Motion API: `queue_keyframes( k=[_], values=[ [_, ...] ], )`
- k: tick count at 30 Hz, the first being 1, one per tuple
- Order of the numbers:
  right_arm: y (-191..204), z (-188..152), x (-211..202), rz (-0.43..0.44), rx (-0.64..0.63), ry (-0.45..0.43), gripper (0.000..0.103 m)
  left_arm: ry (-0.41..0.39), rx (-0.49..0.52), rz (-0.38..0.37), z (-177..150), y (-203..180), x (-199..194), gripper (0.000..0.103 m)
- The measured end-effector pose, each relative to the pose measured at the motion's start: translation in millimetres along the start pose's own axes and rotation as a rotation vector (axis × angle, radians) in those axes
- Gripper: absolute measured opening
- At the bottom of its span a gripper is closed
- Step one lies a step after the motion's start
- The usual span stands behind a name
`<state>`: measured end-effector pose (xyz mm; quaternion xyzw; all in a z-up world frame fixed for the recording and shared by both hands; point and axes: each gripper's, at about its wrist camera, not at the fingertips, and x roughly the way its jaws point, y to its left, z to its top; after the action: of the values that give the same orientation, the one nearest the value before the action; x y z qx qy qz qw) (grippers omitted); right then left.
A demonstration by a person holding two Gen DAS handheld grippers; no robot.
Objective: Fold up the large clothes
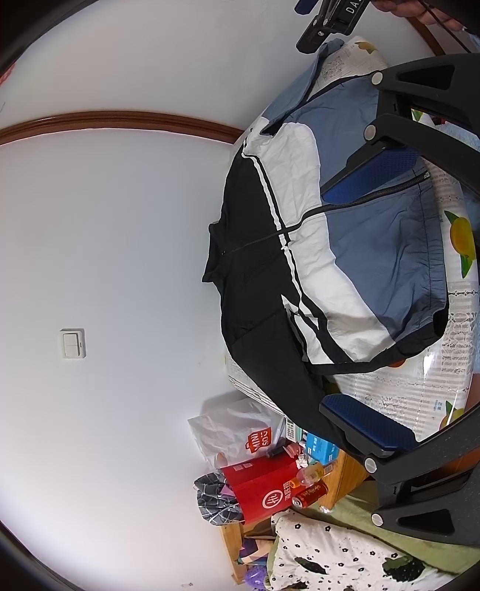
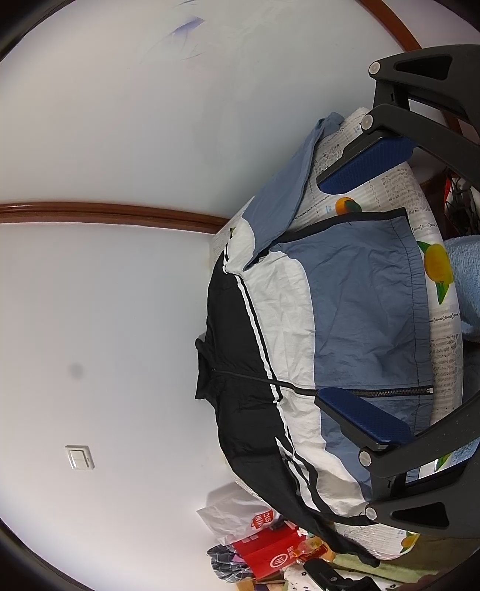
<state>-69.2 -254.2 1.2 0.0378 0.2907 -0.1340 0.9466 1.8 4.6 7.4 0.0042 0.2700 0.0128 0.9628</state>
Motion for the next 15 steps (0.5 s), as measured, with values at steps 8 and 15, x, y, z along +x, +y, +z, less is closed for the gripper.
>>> queue_keyframes(
  k=[8,15],
  values=[
    [1.0,-0.7,0.5,-0.002,-0.003,0.0,0.103,-0.007,-0.004,0.009,1.2,3.8,0.5,0.103],
    [3.6,0.1,7.2,0.009,-0.003,0.016,0.103,-0.013,0.005,0.014,1.3,7.5,9.2,0.103]
  ],
)
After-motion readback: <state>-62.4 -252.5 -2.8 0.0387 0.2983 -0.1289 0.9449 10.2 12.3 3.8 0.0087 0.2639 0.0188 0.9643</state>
